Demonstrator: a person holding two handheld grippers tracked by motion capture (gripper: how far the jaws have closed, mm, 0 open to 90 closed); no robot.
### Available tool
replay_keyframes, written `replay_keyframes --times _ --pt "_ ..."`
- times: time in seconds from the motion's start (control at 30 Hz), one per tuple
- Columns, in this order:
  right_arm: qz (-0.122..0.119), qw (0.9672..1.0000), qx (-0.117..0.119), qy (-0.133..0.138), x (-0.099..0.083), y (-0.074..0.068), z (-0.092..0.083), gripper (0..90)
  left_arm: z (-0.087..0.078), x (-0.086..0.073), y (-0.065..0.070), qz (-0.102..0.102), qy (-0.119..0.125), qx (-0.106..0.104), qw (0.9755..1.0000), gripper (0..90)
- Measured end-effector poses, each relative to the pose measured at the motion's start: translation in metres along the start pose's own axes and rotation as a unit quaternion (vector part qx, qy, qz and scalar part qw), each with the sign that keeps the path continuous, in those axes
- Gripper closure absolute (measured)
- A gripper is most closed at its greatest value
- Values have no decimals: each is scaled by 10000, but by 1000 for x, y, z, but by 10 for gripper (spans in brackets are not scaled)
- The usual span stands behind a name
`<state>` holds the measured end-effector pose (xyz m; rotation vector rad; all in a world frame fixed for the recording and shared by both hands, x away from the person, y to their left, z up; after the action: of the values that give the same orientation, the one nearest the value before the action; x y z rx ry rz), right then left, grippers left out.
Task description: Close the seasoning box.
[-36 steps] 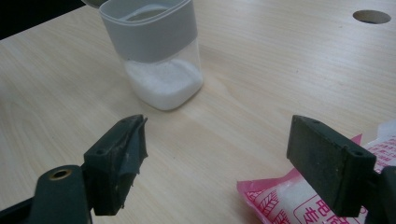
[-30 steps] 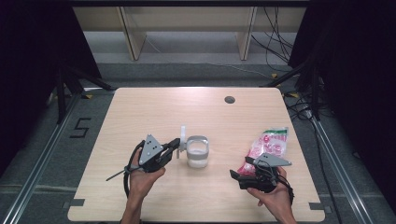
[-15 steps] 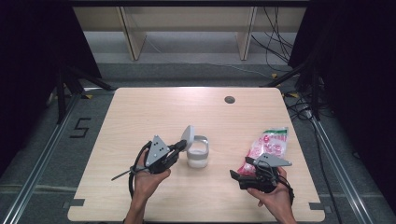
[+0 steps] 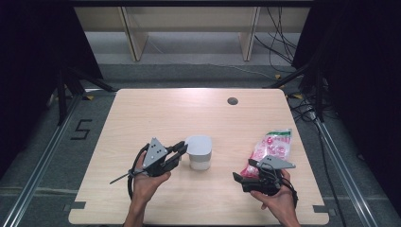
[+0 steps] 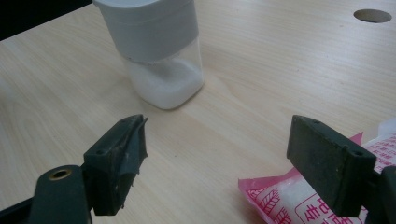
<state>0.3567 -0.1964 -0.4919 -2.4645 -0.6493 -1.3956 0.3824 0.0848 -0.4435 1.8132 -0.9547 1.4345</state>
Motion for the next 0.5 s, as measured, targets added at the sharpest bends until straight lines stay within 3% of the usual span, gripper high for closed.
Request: replay_keyframes --times 0.13,0.17,0.33,0.37,0.43,0.5 --pt "4 10000 5 10 0 0 0 206 -2 -3 0 -94 17 -78 9999 646" --pt "-100 9999 12 -25 -1 1 -1 205 -2 -3 0 -67 -12 -75 9999 627" --pt "12 10000 11 -9 0 -1 -1 205 -4 -6 1 -142 10 -129 9998 514" --pt "-124 9999 21 -32 -1 1 -1 205 -5 -8 1 -190 -40 -92 9998 492" --pt "-138 9999 21 -40 -1 1 -2 205 -6 -10 1 -280 -24 -72 9996 461" --pt "-142 9999 33 -39 -1 1 -1 204 -7 -12 -1 -231 -40 -74 9997 444"
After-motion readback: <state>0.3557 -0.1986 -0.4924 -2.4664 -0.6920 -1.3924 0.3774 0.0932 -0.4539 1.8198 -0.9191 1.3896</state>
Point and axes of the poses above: each handheld gripper's, and its own axes: z roughly forward along the jaws, x roughly out of its top, y roughly to its right, the point moved 5 cm from there along z, roughly forward along the jaws, and after that the axes turned 14 degrees about -x, right-handed, at the moved point
